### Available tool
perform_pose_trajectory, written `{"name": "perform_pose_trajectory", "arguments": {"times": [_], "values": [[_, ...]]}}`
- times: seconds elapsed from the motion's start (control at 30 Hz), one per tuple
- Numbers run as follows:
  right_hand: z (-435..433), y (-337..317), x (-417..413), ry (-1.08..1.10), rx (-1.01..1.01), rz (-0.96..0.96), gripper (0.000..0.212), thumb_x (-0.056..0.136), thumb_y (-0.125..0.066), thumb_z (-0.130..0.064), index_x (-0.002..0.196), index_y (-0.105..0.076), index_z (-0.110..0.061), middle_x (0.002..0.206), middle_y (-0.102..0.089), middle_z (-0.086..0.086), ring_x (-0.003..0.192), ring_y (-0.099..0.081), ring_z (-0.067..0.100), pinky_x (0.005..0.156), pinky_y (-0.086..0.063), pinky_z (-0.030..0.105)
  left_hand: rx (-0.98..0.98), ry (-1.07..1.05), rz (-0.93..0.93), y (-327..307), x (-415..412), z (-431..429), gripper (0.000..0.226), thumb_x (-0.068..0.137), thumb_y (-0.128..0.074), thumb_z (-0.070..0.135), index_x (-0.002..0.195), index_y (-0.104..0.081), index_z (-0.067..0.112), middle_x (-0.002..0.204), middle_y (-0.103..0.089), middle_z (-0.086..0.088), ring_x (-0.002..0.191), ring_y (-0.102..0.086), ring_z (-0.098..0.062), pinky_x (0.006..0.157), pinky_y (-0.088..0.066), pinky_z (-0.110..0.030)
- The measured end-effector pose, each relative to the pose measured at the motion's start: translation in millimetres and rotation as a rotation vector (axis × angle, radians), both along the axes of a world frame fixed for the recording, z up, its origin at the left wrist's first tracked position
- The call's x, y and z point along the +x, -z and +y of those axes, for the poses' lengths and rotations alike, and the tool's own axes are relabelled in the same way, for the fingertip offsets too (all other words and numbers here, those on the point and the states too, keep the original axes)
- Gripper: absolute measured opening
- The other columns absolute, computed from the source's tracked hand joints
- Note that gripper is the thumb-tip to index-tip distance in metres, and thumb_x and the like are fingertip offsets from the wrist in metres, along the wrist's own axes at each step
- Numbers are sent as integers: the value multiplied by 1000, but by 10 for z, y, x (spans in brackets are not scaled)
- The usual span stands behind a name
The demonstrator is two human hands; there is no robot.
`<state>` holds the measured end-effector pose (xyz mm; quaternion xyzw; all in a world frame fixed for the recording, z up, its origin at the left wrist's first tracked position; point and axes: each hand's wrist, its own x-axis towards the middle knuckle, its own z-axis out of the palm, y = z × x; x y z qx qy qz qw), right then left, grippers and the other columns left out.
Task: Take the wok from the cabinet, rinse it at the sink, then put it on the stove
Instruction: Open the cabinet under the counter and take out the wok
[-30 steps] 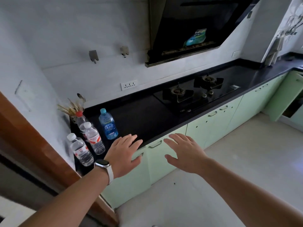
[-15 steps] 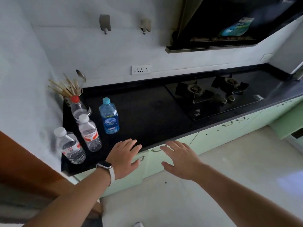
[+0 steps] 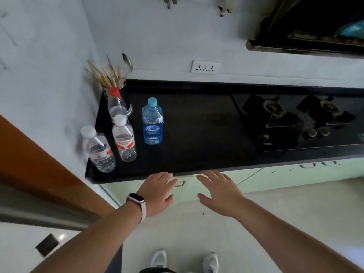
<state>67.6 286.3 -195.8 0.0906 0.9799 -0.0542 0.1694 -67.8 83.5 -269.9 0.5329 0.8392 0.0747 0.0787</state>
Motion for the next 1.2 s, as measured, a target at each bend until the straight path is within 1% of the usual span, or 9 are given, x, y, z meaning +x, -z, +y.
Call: {"name": "perform_pose_trajectory", "arguments": {"times": [0.1, 0.17, 0.27, 0.37, 0.63, 0.77, 0.93, 1.03, 1.2], "values": [[82, 135, -41, -73, -34, -26, 62, 97, -41, -53, 153, -28, -27, 160, -26, -2, 148, -20, 20, 120, -19, 35, -22, -43, -47, 169, 179, 27, 48, 76, -57, 41, 120, -59, 22, 123, -64, -3, 113, -63, -26, 90, -54, -38], [165, 230, -83, -138, -44, -38, 62, 97, -40, -53, 153, -27, -27, 161, -24, -2, 148, -19, 20, 120, -17, 36, -71, -93, -84, 297, 289, 84, 49, 80, -49, 42, 125, -55, 21, 129, -61, -3, 119, -59, -27, 94, -52, -39], [356, 372, -171, -269, -48, -45, 62, 98, -39, -52, 153, -26, -27, 162, -22, -1, 149, -16, 21, 121, -14, 37, -163, -190, -145, 422, 446, 238, 55, 91, -42, 41, 141, -41, 19, 149, -41, -6, 138, -39, -29, 110, -35, -43], [593, 489, -275, -388, -73, -42, 61, 98, -40, -51, 153, -27, -26, 163, -21, -1, 150, -15, 21, 121, -12, 37, -212, -325, -167, 521, 619, 412, 57, 95, -40, 41, 148, -32, 20, 157, -30, -5, 144, -27, -26, 116, -25, -41], [1130, 855, -851, -801, -38, 5, 64, 97, -44, -49, 154, -26, -25, 164, -20, 2, 150, -16, 25, 121, -13, 42, -234, -627, -148, 861, 808, 891, 56, 94, -42, 43, 145, -35, 22, 156, -35, -5, 144, -31, -25, 115, -32, -43], [1157, 1058, -1074, -932, -23, 22, 67, 96, -46, -49, 155, -24, -26, 165, -16, 2, 151, -14, 26, 122, -14, 44, -252, -673, -119, 1006, 810, 995, 56, 92, -43, 43, 143, -36, 21, 155, -36, -7, 143, -32, -27, 113, -35, -44], [1160, 1327, -1244, -952, -19, 31, 72, 95, -46, -51, 156, -16, -29, 167, -10, 0, 152, -8, 25, 122, -9, 43, -238, -698, -130, 1187, 699, 1065, 59, 94, -43, 40, 148, -30, 19, 160, -24, -9, 147, -22, -28, 118, -26, -44], [1195, 1472, -1265, -944, 3, 49, 71, 96, -42, -52, 156, -13, -31, 167, -8, -1, 153, -7, 24, 121, -4, 42, -214, -662, -121, 1280, 639, 1095, 59, 94, -46, 37, 148, -31, 17, 158, -29, -10, 146, -25, -30, 118, -23, -44], [1212, 1588, -1287, -941, 41, 98, 67, 95, -40, -55, 155, -20, -31, 165, -18, 0, 151, -18, 25, 118, -7, 41, -202, -610, -84, 1452, 582, 1055, 60, 93, -46, 37, 148, -32, 17, 152, -38, -8, 143, -28, -30, 118, -20, -42]]}}
